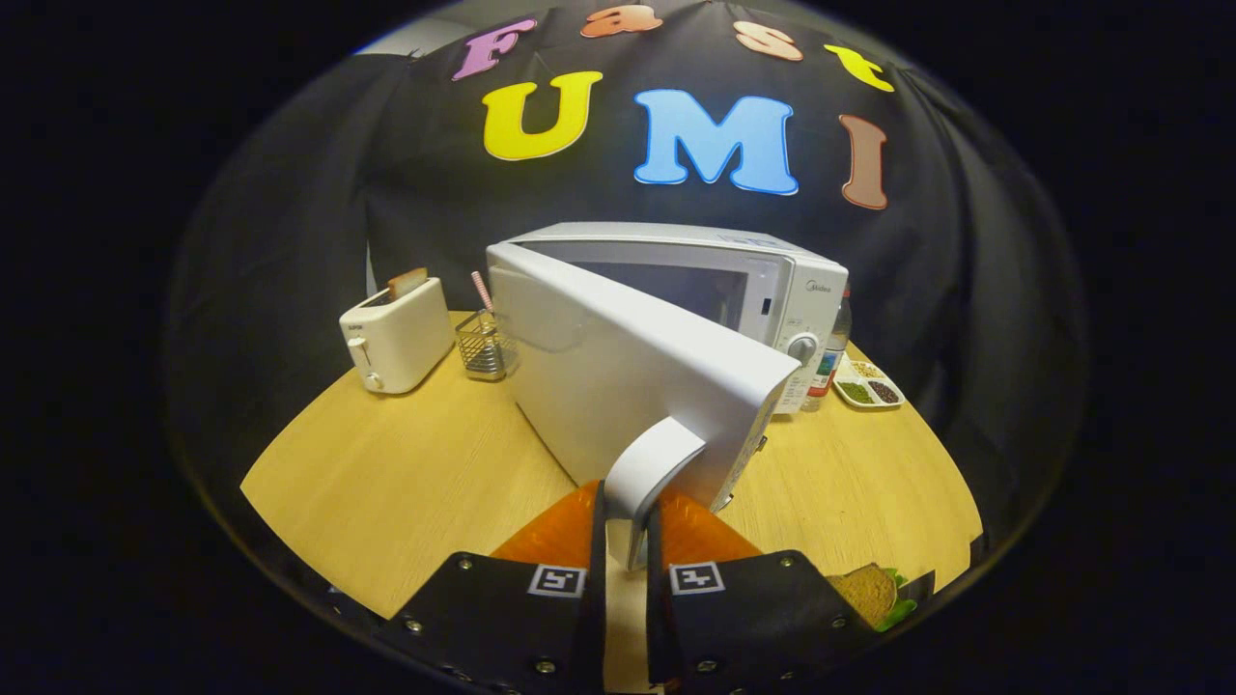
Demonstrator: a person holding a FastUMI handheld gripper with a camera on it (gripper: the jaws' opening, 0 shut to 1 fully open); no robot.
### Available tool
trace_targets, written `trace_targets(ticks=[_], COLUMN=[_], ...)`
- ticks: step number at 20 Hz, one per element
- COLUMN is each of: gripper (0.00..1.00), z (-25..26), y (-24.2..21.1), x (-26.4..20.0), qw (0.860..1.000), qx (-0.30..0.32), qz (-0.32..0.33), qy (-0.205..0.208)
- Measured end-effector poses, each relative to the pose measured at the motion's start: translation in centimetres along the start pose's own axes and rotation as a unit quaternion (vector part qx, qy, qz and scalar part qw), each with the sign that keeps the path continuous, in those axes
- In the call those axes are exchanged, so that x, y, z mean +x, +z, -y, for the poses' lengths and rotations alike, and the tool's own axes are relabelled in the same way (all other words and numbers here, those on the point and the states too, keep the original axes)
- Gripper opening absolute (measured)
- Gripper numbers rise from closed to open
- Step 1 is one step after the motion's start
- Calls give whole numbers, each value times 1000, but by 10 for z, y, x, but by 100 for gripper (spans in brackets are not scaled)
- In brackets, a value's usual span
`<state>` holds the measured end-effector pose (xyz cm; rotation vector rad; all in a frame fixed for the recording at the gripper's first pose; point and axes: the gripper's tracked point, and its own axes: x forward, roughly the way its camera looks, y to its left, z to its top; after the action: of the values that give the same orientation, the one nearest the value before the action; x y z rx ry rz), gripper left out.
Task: Open the microwave, put the food inside, and close the microwave door.
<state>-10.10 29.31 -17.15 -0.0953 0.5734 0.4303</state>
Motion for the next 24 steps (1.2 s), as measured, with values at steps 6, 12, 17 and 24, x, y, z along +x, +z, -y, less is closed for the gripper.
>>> trace_targets(ticks=[6, 12, 17, 24], gripper=[43, 44, 78, 98], z=[-75, -142, -176, -87], y=[-17, -28, -9, 57], x=[-25, -54, -103, -133], qw=[996, 983, 961, 969], qx=[-63, -72, -38, -23], qz=[10, 12, 42, 133], qy=[67, 171, 272, 209])
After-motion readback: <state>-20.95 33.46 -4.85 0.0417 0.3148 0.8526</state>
